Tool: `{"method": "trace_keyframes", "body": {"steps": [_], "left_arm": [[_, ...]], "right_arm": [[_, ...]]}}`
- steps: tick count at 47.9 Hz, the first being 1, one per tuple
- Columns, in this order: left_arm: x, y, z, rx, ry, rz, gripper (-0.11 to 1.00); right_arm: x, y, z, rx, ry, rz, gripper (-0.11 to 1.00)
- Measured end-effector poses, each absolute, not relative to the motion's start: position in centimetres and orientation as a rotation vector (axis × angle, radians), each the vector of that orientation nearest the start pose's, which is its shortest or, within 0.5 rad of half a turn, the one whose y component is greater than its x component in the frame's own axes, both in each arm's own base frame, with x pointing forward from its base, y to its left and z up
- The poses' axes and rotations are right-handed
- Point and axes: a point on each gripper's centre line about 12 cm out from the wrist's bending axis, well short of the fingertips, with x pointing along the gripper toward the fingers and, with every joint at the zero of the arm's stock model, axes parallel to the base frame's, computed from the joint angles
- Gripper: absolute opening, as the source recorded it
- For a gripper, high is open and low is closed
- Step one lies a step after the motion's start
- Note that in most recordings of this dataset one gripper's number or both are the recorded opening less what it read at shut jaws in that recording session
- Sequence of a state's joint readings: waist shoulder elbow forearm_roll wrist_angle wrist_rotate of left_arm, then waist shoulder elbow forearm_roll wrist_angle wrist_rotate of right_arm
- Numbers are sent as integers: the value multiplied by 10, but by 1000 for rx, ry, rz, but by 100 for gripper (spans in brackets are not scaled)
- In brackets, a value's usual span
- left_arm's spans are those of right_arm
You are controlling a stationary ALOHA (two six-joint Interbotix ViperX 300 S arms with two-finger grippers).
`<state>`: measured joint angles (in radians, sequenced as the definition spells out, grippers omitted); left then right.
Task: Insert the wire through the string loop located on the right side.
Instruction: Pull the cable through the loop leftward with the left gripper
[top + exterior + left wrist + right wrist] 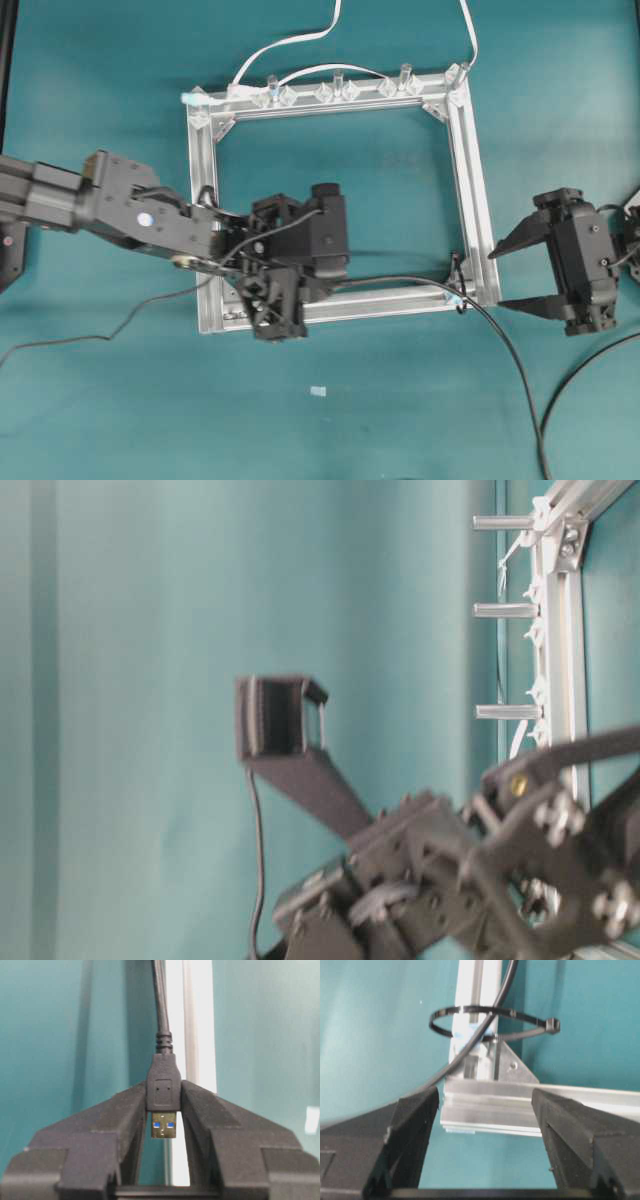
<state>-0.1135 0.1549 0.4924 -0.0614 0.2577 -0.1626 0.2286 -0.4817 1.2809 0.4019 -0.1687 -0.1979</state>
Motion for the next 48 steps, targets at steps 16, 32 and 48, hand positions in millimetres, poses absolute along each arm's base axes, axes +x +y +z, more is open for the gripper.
{"method": "trace_keyframes", "body": {"steps": [16,32,48], "left_arm": [[385,-46,144,-158,966,-16,22],[355,-43,144,-188,1033,9,22],[306,-53,146,-253,1094,29,22]], "right_arm": [[213,42,134,97,653,93,83],[212,41,133,96,656,93,83],[212,41,133,96,656,92,83]]}}
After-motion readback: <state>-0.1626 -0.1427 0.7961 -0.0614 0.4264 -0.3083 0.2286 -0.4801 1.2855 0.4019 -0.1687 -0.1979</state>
